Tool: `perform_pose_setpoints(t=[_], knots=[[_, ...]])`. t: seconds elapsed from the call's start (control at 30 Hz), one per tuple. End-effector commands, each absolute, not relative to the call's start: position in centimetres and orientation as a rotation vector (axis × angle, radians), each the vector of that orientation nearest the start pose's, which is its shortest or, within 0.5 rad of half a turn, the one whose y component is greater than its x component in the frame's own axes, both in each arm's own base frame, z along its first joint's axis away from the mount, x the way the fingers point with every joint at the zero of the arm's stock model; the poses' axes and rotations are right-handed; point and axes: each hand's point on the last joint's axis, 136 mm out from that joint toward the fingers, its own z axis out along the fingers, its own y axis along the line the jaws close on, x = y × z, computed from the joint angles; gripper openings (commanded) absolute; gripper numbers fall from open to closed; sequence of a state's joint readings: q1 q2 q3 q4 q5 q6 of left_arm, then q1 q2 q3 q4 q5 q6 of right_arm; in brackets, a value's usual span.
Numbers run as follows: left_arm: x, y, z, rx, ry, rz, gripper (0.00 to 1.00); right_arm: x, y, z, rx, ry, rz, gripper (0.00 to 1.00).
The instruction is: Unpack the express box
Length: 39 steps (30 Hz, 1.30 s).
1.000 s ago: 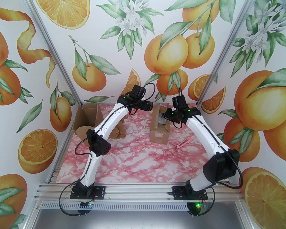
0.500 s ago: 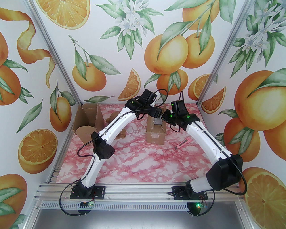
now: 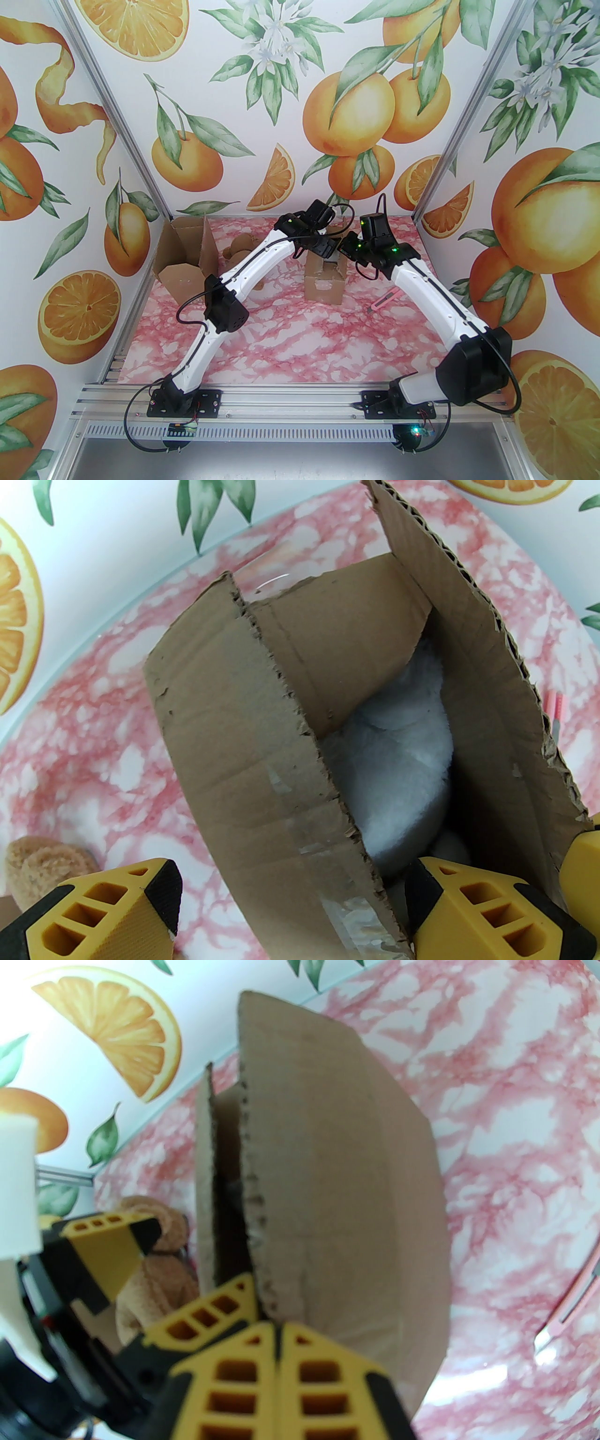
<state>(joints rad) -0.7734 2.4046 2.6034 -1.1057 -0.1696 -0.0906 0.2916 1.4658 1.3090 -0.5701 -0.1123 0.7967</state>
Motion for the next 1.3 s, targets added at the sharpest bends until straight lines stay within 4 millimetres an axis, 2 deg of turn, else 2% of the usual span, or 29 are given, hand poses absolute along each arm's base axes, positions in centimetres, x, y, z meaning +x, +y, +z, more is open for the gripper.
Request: perform_pose_setpoints(t=[0.0,0.23,0.33,0.63,0.9,1.03,1.27], knots=[[45.2,-37.9,21.7,0.760,2.314,-0.048,0.77,39.8,14.1,23.3,0.527,2.331,0.658,0.00],[46.4,-35.6,23.3,0.713,2.294,0.013,0.67,39.7,13.7,23.3,0.520,2.339,0.623,0.00],[46.7,-35.1,23.8,0.711,2.290,0.001,0.59,39.5,13.4,23.2,0.518,2.341,0.602,0.00],[46.9,-34.7,26.0,0.678,2.263,-0.077,0.50,39.5,12.9,22.5,0.520,2.348,0.569,0.00],[46.8,-34.6,27.2,0.651,2.258,-0.151,0.40,39.9,12.7,21.7,0.517,2.364,0.538,0.00],[47.2,-33.9,27.7,0.633,2.257,-0.172,0.34,40.0,12.7,21.1,0.506,2.380,0.516,0.00],[47.4,-33.3,28.3,0.625,2.263,-0.243,0.12,40.4,11.6,19.8,0.511,2.403,0.467,0.00]])
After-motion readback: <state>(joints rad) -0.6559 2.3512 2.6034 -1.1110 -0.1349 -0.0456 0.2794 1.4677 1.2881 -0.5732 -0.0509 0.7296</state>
